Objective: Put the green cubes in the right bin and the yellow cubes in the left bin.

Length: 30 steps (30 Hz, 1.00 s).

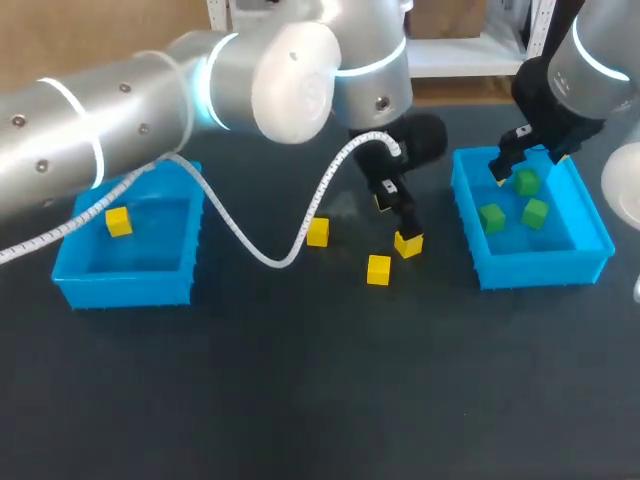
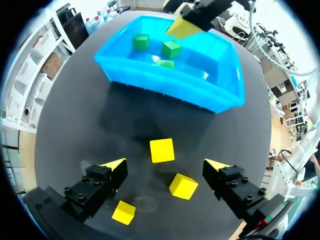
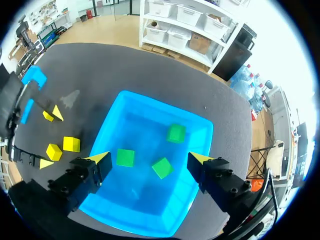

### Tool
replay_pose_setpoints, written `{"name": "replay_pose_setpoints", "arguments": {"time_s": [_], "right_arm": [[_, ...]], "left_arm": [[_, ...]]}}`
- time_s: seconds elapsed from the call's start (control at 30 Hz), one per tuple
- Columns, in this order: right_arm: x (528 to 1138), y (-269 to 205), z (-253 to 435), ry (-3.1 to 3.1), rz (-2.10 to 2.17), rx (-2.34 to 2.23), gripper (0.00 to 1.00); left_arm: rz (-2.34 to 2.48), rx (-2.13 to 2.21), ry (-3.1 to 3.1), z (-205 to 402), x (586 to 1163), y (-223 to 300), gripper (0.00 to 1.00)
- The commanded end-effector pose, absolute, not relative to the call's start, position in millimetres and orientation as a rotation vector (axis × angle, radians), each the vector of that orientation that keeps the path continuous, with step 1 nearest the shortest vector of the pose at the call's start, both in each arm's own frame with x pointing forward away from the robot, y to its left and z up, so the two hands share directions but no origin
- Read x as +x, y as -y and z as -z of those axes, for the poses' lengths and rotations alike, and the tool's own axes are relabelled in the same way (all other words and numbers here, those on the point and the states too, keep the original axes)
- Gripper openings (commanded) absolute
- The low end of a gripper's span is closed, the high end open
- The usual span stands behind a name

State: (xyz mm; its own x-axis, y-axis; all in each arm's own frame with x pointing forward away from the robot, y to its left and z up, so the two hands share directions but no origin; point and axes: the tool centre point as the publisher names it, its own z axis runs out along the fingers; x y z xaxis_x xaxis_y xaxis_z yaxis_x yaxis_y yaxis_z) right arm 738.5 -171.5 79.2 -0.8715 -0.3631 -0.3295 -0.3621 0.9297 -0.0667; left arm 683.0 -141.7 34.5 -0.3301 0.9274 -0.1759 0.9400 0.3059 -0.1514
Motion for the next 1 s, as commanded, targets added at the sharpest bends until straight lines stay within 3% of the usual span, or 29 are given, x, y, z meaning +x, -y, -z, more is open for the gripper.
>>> {"name": "replay_pose_setpoints", "arguments": {"time_s": [0.03,0.63,0.67,0.7,0.73,0.77,0.8,1.0], "right_arm": [[737,172,-79,-2.745,0.005,-0.531,1.0],[737,172,-79,-2.745,0.005,-0.531,1.0],[737,172,-79,-2.745,0.005,-0.531,1.0],[737,172,-79,-2.745,0.005,-0.531,1.0],[737,172,-79,-2.745,0.005,-0.531,1.0],[737,172,-79,-2.745,0.005,-0.531,1.0],[737,172,-79,-2.745,0.005,-0.531,1.0],[737,172,-79,-2.745,0.005,-0.531,1.0]], "left_arm": [[0.342,1.808,-2.513,-26,684,153,1.0],[0.272,1.808,-2.589,14,675,160,1.0],[0.269,1.803,-2.593,15,675,159,0.92],[0.275,1.794,-2.602,16,675,159,0.74],[0.277,1.79,-2.603,16,675,158,0.39],[0.277,1.784,-2.603,16,675,158,0.13],[0.278,1.778,-2.605,17,675,158,0.0],[0.267,1.76,-2.6,13,681,156,0.0]]}}
